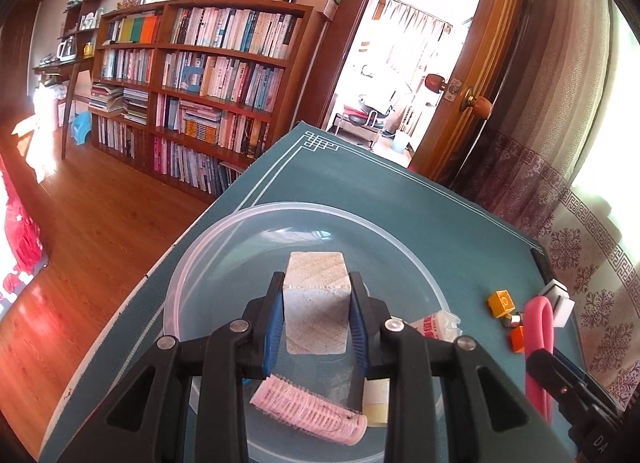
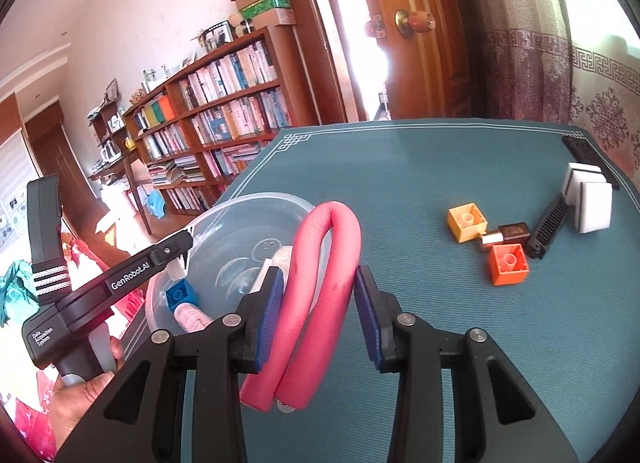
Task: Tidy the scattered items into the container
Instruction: 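Carry the block and foam tube into the clear bowl and release both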
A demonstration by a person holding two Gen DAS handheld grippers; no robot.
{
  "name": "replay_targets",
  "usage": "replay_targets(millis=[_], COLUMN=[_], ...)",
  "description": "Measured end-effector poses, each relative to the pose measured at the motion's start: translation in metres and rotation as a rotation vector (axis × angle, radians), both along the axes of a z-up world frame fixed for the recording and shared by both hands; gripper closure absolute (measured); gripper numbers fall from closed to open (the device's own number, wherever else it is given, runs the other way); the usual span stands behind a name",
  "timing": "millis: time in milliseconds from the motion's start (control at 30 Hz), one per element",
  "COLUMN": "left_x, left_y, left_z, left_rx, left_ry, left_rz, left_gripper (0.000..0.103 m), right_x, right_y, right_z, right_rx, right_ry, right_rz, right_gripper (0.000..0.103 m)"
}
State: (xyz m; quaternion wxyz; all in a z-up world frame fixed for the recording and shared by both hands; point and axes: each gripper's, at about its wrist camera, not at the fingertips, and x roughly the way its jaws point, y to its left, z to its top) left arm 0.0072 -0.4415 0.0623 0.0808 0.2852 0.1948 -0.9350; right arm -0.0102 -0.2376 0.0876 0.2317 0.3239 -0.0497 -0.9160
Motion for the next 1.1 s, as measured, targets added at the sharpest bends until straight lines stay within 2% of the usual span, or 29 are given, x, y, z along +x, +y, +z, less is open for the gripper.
replay_targets(millis=[267, 533, 667, 933, 967, 1000, 1033, 1100], left_x=[-0.005, -0.004, -0.001, 0.006, 0.007, 0.009, 0.011, 0.016], left_y=[-0.015, -0.029, -0.034, -0.031, -0.031, -0.033, -0.034, -0.039], left_z=[-0.008, -0.018, -0.018, -0.013, -0.013, -0.013, -0.012, -0.011], left_rx=[0.074, 0.148, 0.162, 0.097, 0.091, 0.086, 0.083, 0.077], left_ry=[0.008, 0.016, 0.028, 0.047, 0.050, 0.054, 0.059, 0.075], left_rz=[0.000, 0.020, 0.047, 0.086, 0.094, 0.103, 0.116, 0.146], left_gripper=[0.070, 0.067, 0.052, 0.045, 0.041, 0.031, 0.026, 0.023], right_x=[0.001, -0.008, -0.010, -0.012, -0.014, -0.015, -0.016, -0.017], right_y=[-0.044, -0.070, -0.075, -0.081, -0.081, -0.082, -0.083, -0.086], right_z=[-0.003, -0.013, -0.017, -0.021, -0.021, -0.022, -0.022, -0.022], right_rx=[0.033, 0.074, 0.082, 0.089, 0.087, 0.088, 0.090, 0.091], right_ry=[0.007, 0.005, -0.002, -0.013, -0.015, -0.017, -0.018, -0.014], right_rz=[0.081, 0.121, 0.125, 0.131, 0.135, 0.138, 0.141, 0.147], right_gripper=[0.063, 0.063, 0.063, 0.061, 0.061, 0.061, 0.061, 0.061])
